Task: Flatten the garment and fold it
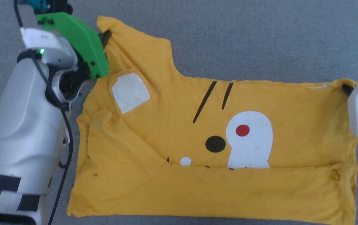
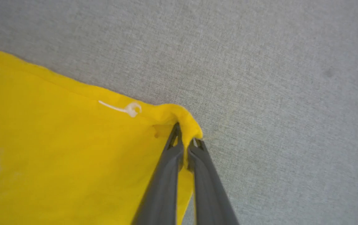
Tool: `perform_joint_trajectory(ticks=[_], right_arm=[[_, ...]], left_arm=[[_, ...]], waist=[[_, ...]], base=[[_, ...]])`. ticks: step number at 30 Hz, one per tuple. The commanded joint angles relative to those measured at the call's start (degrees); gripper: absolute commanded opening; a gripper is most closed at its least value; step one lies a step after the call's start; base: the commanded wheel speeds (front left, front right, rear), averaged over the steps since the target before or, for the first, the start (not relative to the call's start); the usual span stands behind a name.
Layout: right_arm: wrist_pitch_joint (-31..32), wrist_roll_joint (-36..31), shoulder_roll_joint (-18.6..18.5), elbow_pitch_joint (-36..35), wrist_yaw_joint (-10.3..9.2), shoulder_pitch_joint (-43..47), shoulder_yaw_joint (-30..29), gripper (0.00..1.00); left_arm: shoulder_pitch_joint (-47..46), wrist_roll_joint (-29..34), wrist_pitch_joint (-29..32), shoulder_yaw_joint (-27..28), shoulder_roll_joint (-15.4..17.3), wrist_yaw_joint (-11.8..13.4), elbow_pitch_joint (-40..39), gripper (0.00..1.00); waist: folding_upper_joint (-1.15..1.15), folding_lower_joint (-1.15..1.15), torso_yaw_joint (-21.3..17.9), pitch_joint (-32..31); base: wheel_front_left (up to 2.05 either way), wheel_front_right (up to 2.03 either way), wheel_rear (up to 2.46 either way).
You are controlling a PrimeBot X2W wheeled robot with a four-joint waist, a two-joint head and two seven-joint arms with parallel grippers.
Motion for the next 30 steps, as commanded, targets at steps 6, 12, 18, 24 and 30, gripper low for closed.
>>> perform_joint_trajectory(ticks=[6,12,18,24,30], right_arm=[[-4.1,-0.8,2.4,1.2,-0.09,5.4,-2.8,0.00],[-5.6,-1.3,4.5,2.1,-0.09,10.9,-5.6,0.00],[-6.1,-1.8,6.7,2.5,-0.09,15.4,-7.1,0.00],[-7.2,-1.9,8.5,3.5,-0.09,18.4,-7.3,0.00],[-8.6,-1.9,9.4,5.1,-0.09,20.8,-7.6,0.00]], left_arm=[[9.4,-1.7,-1.4,1.7,3.3,0.5,-8.0,0.00],[18.3,-3.3,-1.1,2.8,4.5,2.6,-14.6,0.00],[26.6,-5.3,-1.6,4.7,5.1,4.8,-18.9,0.00],[35.9,-7.8,-4.3,7.5,4.3,6.9,-22.1,0.00],[44.8,-10.3,-7.3,9.4,2.0,8.2,-23.0,0.00]], waist=[[0.00,0.00,-0.9,-10.8],[0.00,0.00,-0.6,-15.1],[0.00,0.00,-0.8,-17.1],[0.00,0.00,-1.2,-17.3],[0.00,0.00,-1.0,-17.0]], base=[[0.00,0.00,0.00],[0.00,0.00,0.00],[0.00,0.00,0.00],[0.00,0.00,0.00],[0.00,0.00,0.00]])
